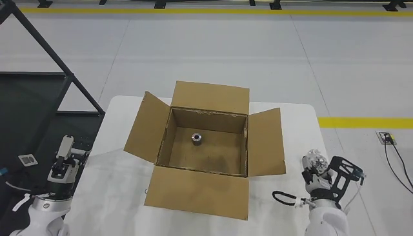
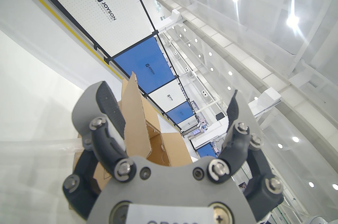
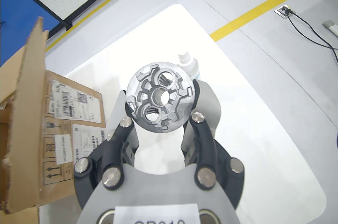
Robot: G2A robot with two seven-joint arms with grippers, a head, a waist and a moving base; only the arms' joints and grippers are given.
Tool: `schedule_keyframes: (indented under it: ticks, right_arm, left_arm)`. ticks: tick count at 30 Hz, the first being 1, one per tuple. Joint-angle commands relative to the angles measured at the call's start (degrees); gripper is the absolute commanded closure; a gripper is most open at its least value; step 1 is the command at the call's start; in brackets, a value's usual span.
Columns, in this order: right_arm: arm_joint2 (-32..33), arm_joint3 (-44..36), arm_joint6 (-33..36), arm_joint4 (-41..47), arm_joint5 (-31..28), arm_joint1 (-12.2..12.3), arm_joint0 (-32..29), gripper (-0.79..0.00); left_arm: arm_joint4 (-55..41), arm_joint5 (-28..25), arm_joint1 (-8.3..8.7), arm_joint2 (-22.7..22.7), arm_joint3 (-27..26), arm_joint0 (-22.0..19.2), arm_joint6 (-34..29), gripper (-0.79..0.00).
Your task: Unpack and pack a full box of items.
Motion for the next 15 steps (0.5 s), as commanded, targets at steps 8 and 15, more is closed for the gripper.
schedule_keyframes:
  ticks: [8,15]
  right_arm:
    - [-4.94,-6.88,0.29,-5.37,-5.1,0.17,0.02,0.0]
    - [-8.8,-8.46,3.54,-9.95,-9.82,0.31,4.15,0.0]
  left_arm:
    - [0.0,0.0,0.0,0.0,0.0,0.0,0.0,-0.785]
    - [0.0,0.0,0.0,0.0,0.0,0.0,0.0,-0.785]
